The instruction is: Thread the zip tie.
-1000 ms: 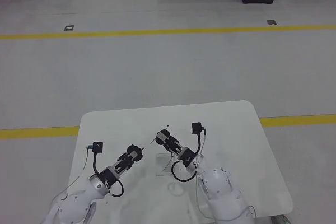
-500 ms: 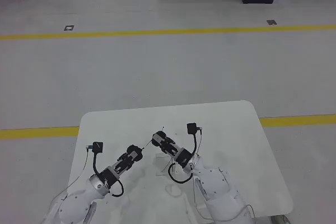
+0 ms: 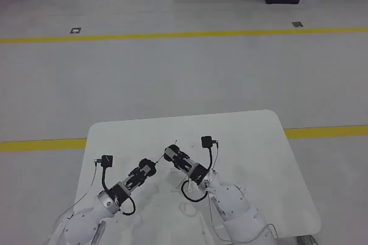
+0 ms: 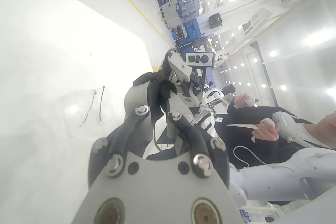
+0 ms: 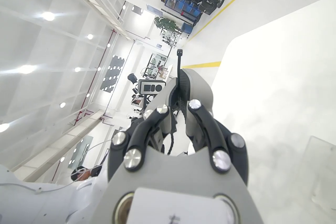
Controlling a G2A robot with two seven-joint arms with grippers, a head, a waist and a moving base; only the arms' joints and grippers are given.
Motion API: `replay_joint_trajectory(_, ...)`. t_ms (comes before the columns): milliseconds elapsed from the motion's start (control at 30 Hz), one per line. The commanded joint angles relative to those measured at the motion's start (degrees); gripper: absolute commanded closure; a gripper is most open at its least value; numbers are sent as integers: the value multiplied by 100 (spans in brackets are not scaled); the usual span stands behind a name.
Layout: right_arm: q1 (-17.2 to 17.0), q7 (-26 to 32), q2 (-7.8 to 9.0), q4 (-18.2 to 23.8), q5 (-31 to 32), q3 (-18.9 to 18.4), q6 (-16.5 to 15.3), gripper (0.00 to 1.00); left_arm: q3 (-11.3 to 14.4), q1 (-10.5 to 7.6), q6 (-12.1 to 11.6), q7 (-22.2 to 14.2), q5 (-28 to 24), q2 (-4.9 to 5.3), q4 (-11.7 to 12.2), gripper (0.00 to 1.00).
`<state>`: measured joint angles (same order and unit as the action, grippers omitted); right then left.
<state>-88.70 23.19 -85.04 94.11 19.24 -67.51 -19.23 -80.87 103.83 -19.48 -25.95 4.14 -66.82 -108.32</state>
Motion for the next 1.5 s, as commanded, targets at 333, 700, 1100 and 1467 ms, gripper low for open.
replay_joint_trajectory(333, 66, -212, 62, -13, 49, 133, 24, 100, 0, 0, 0, 0, 0, 0, 0, 100)
replay_joint_trajectory(700, 73, -233, 131, 9, 39, 189, 53, 100, 0, 0, 0, 0, 0, 0, 0, 100)
replay_joint_trajectory(1100, 69, -373, 196, 34, 40, 247, 42, 100, 0, 0, 0, 0, 0, 0, 0, 100)
replay_joint_trajectory(1467, 86, -418, 256, 48, 41, 296, 60, 100, 0, 0, 0, 0, 0, 0, 0, 100)
